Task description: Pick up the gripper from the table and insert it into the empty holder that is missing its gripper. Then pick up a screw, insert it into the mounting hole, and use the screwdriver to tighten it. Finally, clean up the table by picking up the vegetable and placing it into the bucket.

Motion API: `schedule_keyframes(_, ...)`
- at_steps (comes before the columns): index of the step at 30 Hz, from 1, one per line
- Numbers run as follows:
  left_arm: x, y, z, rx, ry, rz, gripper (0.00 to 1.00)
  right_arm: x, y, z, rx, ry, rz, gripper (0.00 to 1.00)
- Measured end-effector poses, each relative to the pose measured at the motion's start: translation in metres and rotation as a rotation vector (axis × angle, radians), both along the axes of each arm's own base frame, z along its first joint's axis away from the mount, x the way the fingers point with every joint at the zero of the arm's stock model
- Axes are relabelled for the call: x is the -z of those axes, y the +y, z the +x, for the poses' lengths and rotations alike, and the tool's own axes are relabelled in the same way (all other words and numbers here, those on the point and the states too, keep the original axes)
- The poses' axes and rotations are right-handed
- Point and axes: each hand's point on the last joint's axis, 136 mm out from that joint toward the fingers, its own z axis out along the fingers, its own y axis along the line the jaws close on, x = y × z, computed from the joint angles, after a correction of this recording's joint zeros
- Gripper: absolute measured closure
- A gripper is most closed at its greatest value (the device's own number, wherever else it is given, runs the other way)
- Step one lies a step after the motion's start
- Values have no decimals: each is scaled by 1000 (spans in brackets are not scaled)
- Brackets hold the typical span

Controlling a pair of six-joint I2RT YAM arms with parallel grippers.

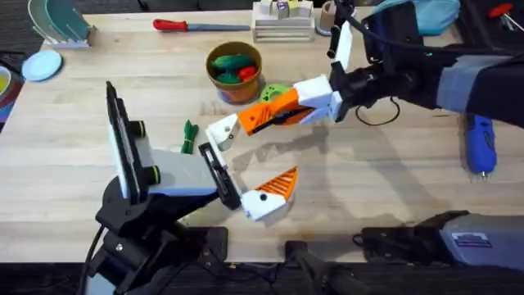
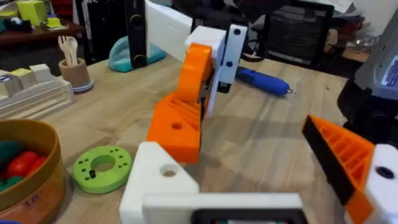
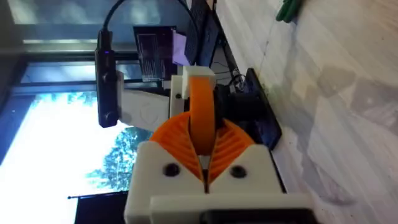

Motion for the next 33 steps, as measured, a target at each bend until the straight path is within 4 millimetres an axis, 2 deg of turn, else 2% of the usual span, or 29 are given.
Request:
schedule_keyframes(9,0,-1,-2,15,-1,0,7,3,-2,2,6,1,-2,992)
schedule_keyframes(25,0,-1,-2,14,-1,0,7,2,16,-18,-72,-8,0,992)
schedule_keyframes(33,0,4,7,-46,1,0,8,1,28,-12,-55,-76,-12,992)
